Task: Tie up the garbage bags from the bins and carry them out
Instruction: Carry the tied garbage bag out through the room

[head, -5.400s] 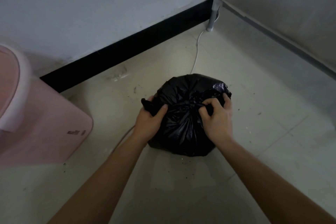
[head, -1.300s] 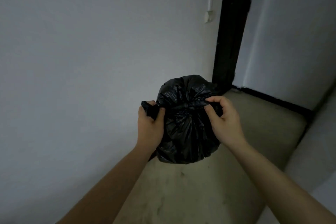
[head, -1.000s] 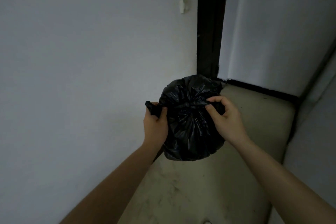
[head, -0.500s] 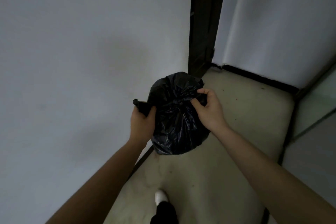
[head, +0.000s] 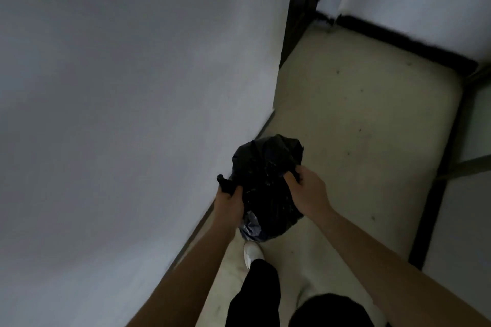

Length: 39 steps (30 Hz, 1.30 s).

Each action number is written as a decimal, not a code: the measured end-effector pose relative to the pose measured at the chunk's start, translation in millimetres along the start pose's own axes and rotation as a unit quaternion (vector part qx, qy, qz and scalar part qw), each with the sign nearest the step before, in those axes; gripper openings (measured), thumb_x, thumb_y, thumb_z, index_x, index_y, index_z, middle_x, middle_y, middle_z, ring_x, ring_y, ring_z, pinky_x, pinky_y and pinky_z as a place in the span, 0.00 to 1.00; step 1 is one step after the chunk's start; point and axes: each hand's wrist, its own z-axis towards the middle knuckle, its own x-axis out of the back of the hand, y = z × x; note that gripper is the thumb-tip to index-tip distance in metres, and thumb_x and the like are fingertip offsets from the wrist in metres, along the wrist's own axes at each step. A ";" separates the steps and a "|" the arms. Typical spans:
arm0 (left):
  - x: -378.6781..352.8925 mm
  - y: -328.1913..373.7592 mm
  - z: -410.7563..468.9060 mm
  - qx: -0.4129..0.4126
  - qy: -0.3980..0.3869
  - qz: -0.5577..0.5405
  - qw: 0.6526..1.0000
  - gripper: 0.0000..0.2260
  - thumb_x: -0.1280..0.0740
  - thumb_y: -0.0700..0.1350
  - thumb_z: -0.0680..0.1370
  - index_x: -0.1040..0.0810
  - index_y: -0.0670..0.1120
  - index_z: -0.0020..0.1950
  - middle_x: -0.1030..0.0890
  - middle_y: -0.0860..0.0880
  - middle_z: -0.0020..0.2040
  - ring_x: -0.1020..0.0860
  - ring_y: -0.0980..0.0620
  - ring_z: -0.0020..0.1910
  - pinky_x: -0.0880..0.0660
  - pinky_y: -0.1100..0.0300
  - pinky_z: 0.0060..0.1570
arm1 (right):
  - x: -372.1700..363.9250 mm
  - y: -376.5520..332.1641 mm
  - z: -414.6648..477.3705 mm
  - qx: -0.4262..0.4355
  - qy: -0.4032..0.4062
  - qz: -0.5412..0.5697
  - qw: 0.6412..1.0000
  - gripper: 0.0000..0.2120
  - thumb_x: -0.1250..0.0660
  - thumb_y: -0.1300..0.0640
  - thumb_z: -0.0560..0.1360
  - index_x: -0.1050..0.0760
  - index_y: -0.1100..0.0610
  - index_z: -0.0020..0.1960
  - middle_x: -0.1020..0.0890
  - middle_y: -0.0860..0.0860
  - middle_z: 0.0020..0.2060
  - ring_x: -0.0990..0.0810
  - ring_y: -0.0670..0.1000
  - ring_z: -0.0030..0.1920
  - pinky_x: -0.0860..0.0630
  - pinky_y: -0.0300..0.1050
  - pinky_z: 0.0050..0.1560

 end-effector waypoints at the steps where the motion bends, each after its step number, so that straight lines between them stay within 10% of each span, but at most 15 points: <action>1: -3.9 -10.2 22.2 0.017 -0.006 0.000 1.000 0.13 0.38 0.45 0.82 0.24 0.40 0.63 0.17 0.43 0.54 0.18 0.45 0.53 0.21 0.51 0.52 | -18.9 13.7 17.8 -0.013 -0.008 -0.011 1.000 0.12 0.40 0.52 0.82 0.27 0.57 0.44 0.24 0.48 0.34 0.25 0.49 0.36 0.36 0.34 0.31; 7: -29.4 -115.0 171.2 0.159 -0.005 -0.009 0.987 0.22 0.35 0.49 0.74 0.24 0.45 0.67 0.15 0.45 0.53 0.16 0.46 0.51 0.20 0.45 0.56 | -134.3 130.2 128.0 -0.093 -0.074 -0.012 0.993 0.14 0.41 0.52 0.82 0.33 0.48 0.37 0.27 0.47 0.33 0.27 0.49 0.36 0.38 0.43 0.36; 11: -48.7 -198.2 253.9 0.205 0.018 -0.002 0.979 0.10 0.37 0.43 0.79 0.24 0.49 0.59 0.16 0.45 0.52 0.17 0.45 0.51 0.21 0.46 0.57 | -211.9 213.6 186.4 -0.096 -0.121 -0.049 0.987 0.19 0.41 0.53 0.82 0.40 0.47 0.33 0.33 0.47 0.29 0.33 0.44 0.30 0.39 0.37 0.29; 16: -75.2 -281.3 337.8 0.223 0.052 0.049 0.972 0.13 0.37 0.43 0.81 0.32 0.56 0.39 0.24 0.53 0.40 0.24 0.51 0.42 0.28 0.54 0.51 | -280.9 295.6 237.3 -0.081 -0.148 -0.071 0.983 0.14 0.37 0.53 0.81 0.31 0.54 0.36 0.30 0.46 0.29 0.31 0.43 0.30 0.36 0.33 0.31; 20: -87.9 -314.6 368.9 0.211 0.072 0.054 0.973 0.06 0.36 0.50 0.82 0.25 0.51 0.47 0.26 0.55 0.41 0.27 0.55 0.40 0.28 0.52 0.53 | -310.5 335.4 260.6 -0.075 -0.173 -0.058 0.980 0.08 0.38 0.54 0.81 0.23 0.56 0.48 0.25 0.43 0.35 0.28 0.43 0.35 0.36 0.35 0.36; 23: -90.1 -325.0 372.4 0.160 0.068 0.077 0.982 0.16 0.36 0.53 0.82 0.24 0.46 0.66 0.21 0.54 0.49 0.23 0.53 0.49 0.24 0.49 0.59 | -315.7 339.8 264.8 -0.148 -0.186 0.050 0.970 0.11 0.41 0.54 0.83 0.22 0.54 0.59 0.20 0.48 0.50 0.21 0.50 0.52 0.25 0.42 0.48; 27: -80.7 -306.0 362.6 0.071 0.112 0.126 0.983 0.11 0.37 0.50 0.82 0.18 0.47 0.52 0.18 0.47 0.48 0.20 0.49 0.48 0.24 0.52 0.50 | -297.7 325.0 266.1 -0.171 -0.200 0.071 0.962 0.09 0.42 0.52 0.83 0.24 0.49 0.56 0.18 0.48 0.53 0.20 0.52 0.58 0.22 0.52 0.60; 32: -70.1 -241.6 330.6 -0.050 0.124 0.286 0.949 0.16 0.45 0.48 0.85 0.20 0.43 0.60 0.20 0.45 0.60 0.24 0.47 0.60 0.30 0.57 0.57 | -232.1 280.5 269.8 -0.042 -0.150 -0.060 0.986 0.16 0.45 0.49 0.83 0.25 0.53 0.65 0.21 0.51 0.61 0.23 0.50 0.61 0.30 0.41 0.59; 39: -49.7 -75.5 220.9 -0.280 0.161 0.397 0.859 0.19 0.44 0.52 0.84 0.25 0.46 0.70 0.30 0.43 0.75 0.34 0.42 0.74 0.32 0.43 0.68 | -90.6 147.8 237.4 0.187 0.030 -0.239 0.952 0.26 0.47 0.44 0.81 0.33 0.58 0.73 0.29 0.60 0.70 0.28 0.62 0.67 0.28 0.58 0.64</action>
